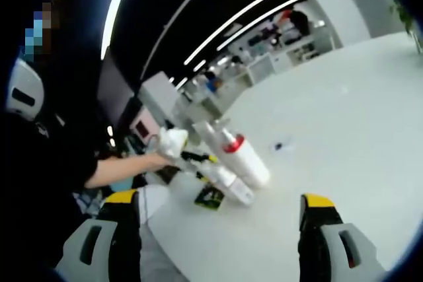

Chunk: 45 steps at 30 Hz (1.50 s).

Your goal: Arrange the skincare products in the storage area until every visible bottle or jar stands upright without overlapping.

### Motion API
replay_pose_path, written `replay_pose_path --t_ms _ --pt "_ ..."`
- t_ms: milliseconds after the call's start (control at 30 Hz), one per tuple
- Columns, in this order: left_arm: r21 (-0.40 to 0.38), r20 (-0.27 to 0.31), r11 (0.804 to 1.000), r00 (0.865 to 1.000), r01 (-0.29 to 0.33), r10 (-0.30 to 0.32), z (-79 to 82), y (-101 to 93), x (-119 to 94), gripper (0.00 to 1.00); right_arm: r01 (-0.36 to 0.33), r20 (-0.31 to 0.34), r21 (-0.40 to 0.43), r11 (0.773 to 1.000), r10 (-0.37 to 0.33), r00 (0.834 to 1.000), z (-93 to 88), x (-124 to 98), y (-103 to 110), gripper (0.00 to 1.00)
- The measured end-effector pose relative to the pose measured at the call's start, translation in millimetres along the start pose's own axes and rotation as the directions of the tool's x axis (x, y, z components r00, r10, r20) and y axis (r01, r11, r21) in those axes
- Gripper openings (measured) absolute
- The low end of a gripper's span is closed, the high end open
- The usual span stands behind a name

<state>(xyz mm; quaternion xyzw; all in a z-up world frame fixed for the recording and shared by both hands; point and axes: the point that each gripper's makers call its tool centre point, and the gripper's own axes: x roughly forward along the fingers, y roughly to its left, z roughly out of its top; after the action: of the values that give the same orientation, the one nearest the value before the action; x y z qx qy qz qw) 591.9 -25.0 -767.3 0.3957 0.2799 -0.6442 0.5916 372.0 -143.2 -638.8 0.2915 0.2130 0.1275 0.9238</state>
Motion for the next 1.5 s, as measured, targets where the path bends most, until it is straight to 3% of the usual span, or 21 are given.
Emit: replay_pose_path --t_ms 167,333,433,567,800,1033,1167,1300,1400,1500 --pt "0.063 -0.049 0.998 0.999 -0.008 0.011 -7.9 -2.8 8.6 0.43 -0.001 -0.002 0.003 1.000 0.001 1.000 -1.7 1.6 0.2 0.99" --pt "0.080 -0.017 0.997 1.000 0.016 -0.014 1.0 -13.0 13.4 0.24 0.000 -0.004 0.007 1.000 0.000 1.000 -2.8 1.8 -0.6 0.99" --pt "0.119 -0.014 0.993 1.000 0.019 -0.017 2.6 -15.5 14.2 0.18 0.006 -0.002 0.010 1.000 -0.006 1.000 -3.4 0.5 -2.1 0.99" --pt "0.066 -0.018 0.996 0.998 0.058 -0.057 -0.1 -20.5 15.8 0.08 0.011 -0.001 0.015 1.000 -0.011 1.000 -4.9 -1.3 -3.3 0.99" --pt "-0.027 -0.002 0.997 0.997 0.077 -0.077 -1.0 -19.9 15.4 0.03 0.013 -0.003 0.021 1.000 -0.013 1.000 -7.1 -1.4 -3.5 0.99" --pt "-0.055 0.007 0.993 0.994 0.106 -0.105 -2.1 -19.4 15.8 0.02 0.012 0.001 0.021 1.000 -0.012 1.000 -5.5 -1.2 -2.8 0.99" --pt "0.004 -0.004 0.995 0.995 0.095 -0.095 -0.2 -22.4 12.0 0.02 0.014 0.003 0.019 1.000 -0.014 1.000 -4.0 -2.4 -3.2 0.99" --pt "0.011 0.019 0.997 0.997 0.078 -0.078 8.9 -22.0 1.2 0.02 0.015 0.005 0.021 1.000 -0.015 1.000 -2.7 -3.3 -3.9 0.99" --pt "0.051 0.004 0.998 0.999 0.034 -0.034 8.7 -14.5 -2.3 0.02 0.011 0.003 0.017 1.000 -0.011 1.000 -2.6 -2.5 -2.9 0.99" --pt "0.042 0.002 0.998 0.999 0.046 -0.046 8.1 -17.5 -2.2 0.02 0.005 0.001 0.016 1.000 -0.005 1.000 -2.9 -0.9 -1.1 0.99"
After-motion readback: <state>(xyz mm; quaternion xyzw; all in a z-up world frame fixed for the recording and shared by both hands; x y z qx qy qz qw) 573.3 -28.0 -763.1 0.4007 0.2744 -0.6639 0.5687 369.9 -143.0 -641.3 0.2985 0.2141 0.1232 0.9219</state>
